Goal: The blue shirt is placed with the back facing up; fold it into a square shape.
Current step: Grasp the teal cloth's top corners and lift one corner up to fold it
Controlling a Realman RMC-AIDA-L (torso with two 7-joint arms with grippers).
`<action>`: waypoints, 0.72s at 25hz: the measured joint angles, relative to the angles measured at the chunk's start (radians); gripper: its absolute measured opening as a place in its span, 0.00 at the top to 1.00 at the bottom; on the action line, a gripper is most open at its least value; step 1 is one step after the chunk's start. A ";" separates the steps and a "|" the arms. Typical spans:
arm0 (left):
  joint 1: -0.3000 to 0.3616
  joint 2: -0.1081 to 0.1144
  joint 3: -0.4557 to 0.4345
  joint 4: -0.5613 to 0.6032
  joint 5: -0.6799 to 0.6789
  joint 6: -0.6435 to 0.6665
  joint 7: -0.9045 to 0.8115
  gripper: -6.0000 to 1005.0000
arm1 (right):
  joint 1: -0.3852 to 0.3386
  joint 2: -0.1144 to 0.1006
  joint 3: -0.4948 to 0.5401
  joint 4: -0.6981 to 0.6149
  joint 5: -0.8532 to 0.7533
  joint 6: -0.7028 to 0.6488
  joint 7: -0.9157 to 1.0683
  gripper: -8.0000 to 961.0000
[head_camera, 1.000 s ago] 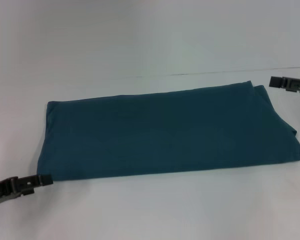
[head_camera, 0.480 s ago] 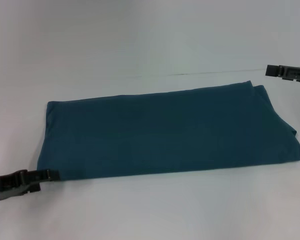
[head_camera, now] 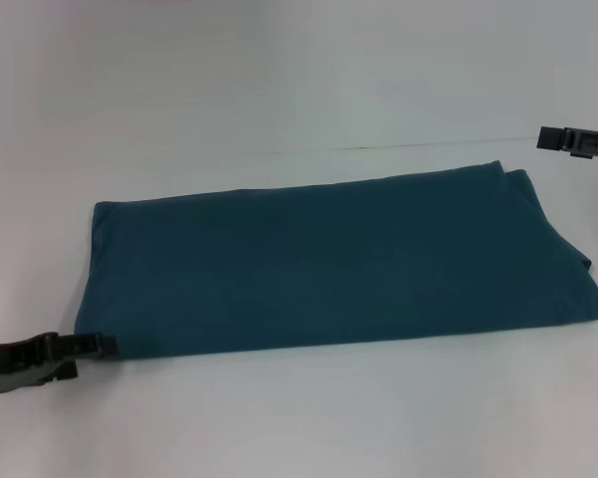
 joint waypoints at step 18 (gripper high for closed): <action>-0.045 0.005 0.027 -0.041 0.020 -0.048 -0.015 0.18 | 0.005 0.000 0.008 -0.012 0.001 -0.002 0.004 0.04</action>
